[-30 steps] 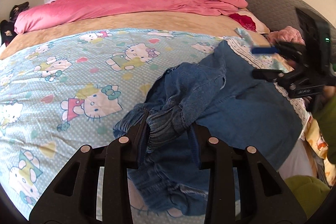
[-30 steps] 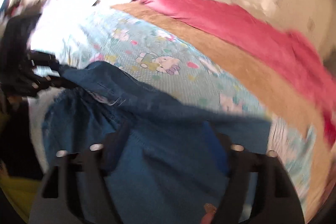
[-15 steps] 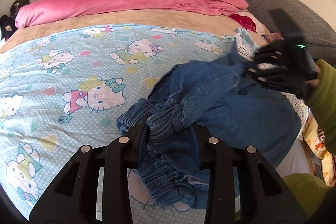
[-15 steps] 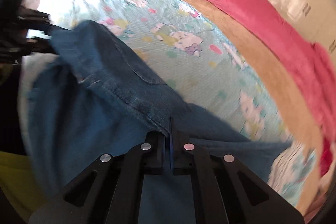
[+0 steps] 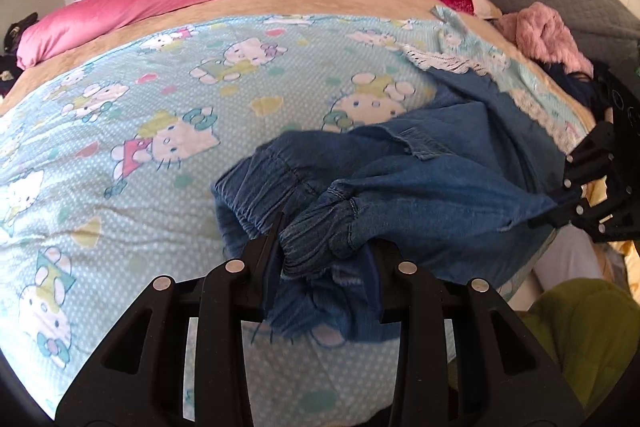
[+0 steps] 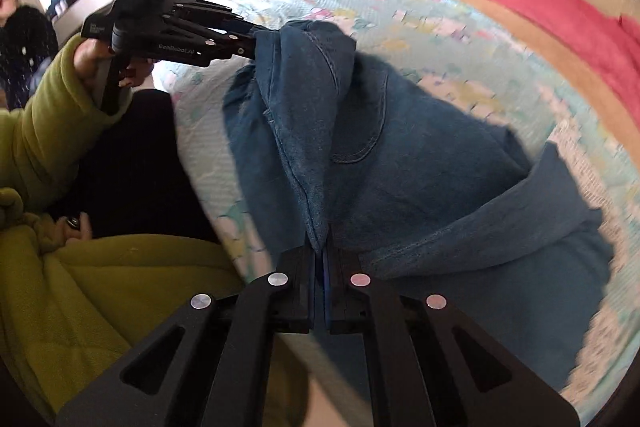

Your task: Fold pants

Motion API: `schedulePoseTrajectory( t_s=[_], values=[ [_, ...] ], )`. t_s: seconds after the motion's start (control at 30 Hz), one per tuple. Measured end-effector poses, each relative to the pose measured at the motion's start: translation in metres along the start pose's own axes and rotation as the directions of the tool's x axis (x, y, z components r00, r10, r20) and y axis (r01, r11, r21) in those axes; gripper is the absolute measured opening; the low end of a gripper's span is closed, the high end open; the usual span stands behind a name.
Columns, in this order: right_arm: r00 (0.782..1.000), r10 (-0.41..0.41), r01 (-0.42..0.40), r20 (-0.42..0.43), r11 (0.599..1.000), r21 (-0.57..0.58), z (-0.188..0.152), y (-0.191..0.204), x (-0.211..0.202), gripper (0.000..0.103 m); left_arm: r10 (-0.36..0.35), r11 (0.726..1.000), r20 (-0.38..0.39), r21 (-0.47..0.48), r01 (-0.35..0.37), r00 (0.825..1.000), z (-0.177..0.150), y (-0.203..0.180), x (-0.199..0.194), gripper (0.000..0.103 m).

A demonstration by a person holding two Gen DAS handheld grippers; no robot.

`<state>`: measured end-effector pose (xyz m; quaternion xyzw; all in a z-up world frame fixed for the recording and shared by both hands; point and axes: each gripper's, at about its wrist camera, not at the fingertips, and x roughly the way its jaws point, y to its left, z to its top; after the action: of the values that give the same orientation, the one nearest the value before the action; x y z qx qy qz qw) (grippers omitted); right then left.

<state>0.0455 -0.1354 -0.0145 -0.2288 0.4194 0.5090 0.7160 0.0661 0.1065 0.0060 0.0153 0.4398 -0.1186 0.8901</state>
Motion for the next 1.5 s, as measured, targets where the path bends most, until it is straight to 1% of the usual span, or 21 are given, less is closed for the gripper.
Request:
schedulePoseTrajectory(
  t_s=[0.13, 0.23, 0.33, 0.4, 0.53, 0.6, 0.63, 0.7, 0.77, 0.87, 1.03, 1.07, 1.13, 1.2, 1.27, 1.3, 1.33, 1.37, 1.4, 1.43, 1.5],
  values=[
    [0.999, 0.046, -0.046, 0.019, 0.999, 0.0, -0.005, 0.014, 0.002, 0.002, 0.005, 1.0, -0.003, -0.026, -0.005, 1.0, -0.01, 0.005, -0.008, 0.028],
    [0.999, 0.051, -0.051, -0.001, 0.999, 0.016, -0.004, 0.014, 0.017, 0.002, -0.002, 0.998, -0.011, -0.061, 0.001, 1.0, -0.014, 0.01, -0.007, 0.029],
    [0.999, 0.049, -0.049, -0.005, 0.999, 0.022, -0.002, 0.015, 0.024, 0.003, 0.008, 0.998, -0.023, -0.07, -0.01, 1.0, -0.016, 0.011, -0.006, 0.03],
    [0.998, 0.058, -0.058, -0.006, 0.998, 0.037, -0.001, 0.014, 0.026, 0.005, 0.013, 0.997, -0.027, -0.077, -0.015, 1.0, -0.016, 0.012, -0.006, 0.036],
    [0.998, 0.058, -0.058, 0.0, 0.998, 0.038, -0.004, 0.013, 0.024, 0.008, 0.022, 0.995, -0.035, -0.098, -0.026, 0.999, -0.018, 0.017, -0.009, 0.041],
    [0.998, 0.061, -0.061, 0.002, 0.997, 0.043, -0.005, 0.012, 0.025, 0.008, 0.032, 0.994, -0.023, -0.104, -0.034, 0.999, -0.018, 0.018, -0.016, 0.05],
    [0.998, 0.06, -0.06, 0.002, 0.997, 0.044, -0.006, 0.01, 0.027, 0.009, 0.034, 0.994, -0.016, -0.108, -0.036, 0.999, -0.018, 0.019, -0.019, 0.052],
    [0.998, 0.065, -0.065, -0.001, 0.997, 0.047, -0.007, 0.01, 0.029, 0.013, 0.029, 0.992, -0.002, -0.122, -0.029, 1.0, -0.017, 0.022, -0.025, 0.06],
    [0.998, 0.069, -0.069, 0.001, 0.997, 0.041, -0.008, 0.011, 0.029, 0.017, 0.031, 0.99, 0.001, -0.136, -0.03, 1.0, -0.016, 0.026, -0.029, 0.062],
    [0.997, 0.075, -0.075, 0.01, 0.997, 0.03, -0.007, 0.011, 0.026, 0.02, 0.031, 0.988, 0.011, -0.15, -0.029, 0.999, -0.013, 0.028, -0.037, 0.062],
    [0.997, 0.066, -0.068, 0.042, 0.997, 0.047, -0.009, 0.005, 0.014, 0.022, 0.056, 0.991, 0.049, -0.122, -0.05, 0.997, -0.005, 0.026, -0.059, 0.063],
    [0.997, 0.063, -0.065, 0.042, 0.997, 0.053, -0.01, 0.004, 0.013, 0.026, 0.06, 0.992, 0.05, -0.112, -0.054, 0.997, -0.005, 0.024, -0.06, 0.064],
    [0.998, 0.052, -0.054, 0.035, 0.997, 0.063, -0.013, 0.002, 0.012, 0.034, 0.063, 0.993, 0.032, -0.097, -0.06, 0.998, -0.006, 0.025, -0.055, 0.066],
    [0.999, 0.043, -0.044, 0.015, 0.997, 0.067, -0.015, -0.002, 0.013, 0.035, 0.05, 0.994, -0.017, -0.098, -0.051, 0.999, -0.01, 0.029, -0.041, 0.066],
    [0.999, 0.037, -0.04, 0.04, 0.997, 0.072, -0.011, -0.003, 0.004, 0.035, 0.038, 0.993, -0.071, -0.11, -0.046, 0.997, -0.019, 0.034, -0.026, 0.066],
    [0.997, 0.038, -0.044, 0.064, 0.996, 0.083, -0.009, -0.005, -0.003, 0.036, 0.04, 0.992, -0.094, -0.114, -0.051, 0.995, -0.024, 0.037, -0.021, 0.066],
    [0.993, 0.039, -0.05, 0.107, 0.994, 0.1, -0.006, -0.009, -0.013, 0.038, 0.048, 0.992, -0.113, -0.109, -0.061, 0.992, -0.029, 0.039, -0.017, 0.066],
    [0.99, 0.034, -0.049, 0.133, 0.993, 0.11, -0.005, -0.012, -0.017, 0.041, 0.051, 0.992, -0.117, -0.107, -0.064, 0.992, -0.032, 0.041, -0.017, 0.066],
    [0.986, 0.016, -0.036, 0.164, 0.992, 0.122, -0.001, -0.015, -0.022, 0.042, 0.056, 0.992, -0.119, -0.109, -0.069, 0.991, -0.034, 0.043, -0.018, 0.066],
    [0.984, 0.001, -0.025, 0.176, 0.991, 0.133, 0.002, -0.017, -0.023, 0.042, 0.066, 0.99, -0.115, -0.114, -0.079, 0.991, -0.035, 0.047, -0.022, 0.066],
    [0.985, -0.045, 0.016, 0.164, 0.984, 0.178, 0.009, -0.025, -0.015, 0.042, 0.082, 0.987, -0.098, -0.128, -0.094, 0.992, -0.036, 0.052, -0.03, 0.066]
  ],
)
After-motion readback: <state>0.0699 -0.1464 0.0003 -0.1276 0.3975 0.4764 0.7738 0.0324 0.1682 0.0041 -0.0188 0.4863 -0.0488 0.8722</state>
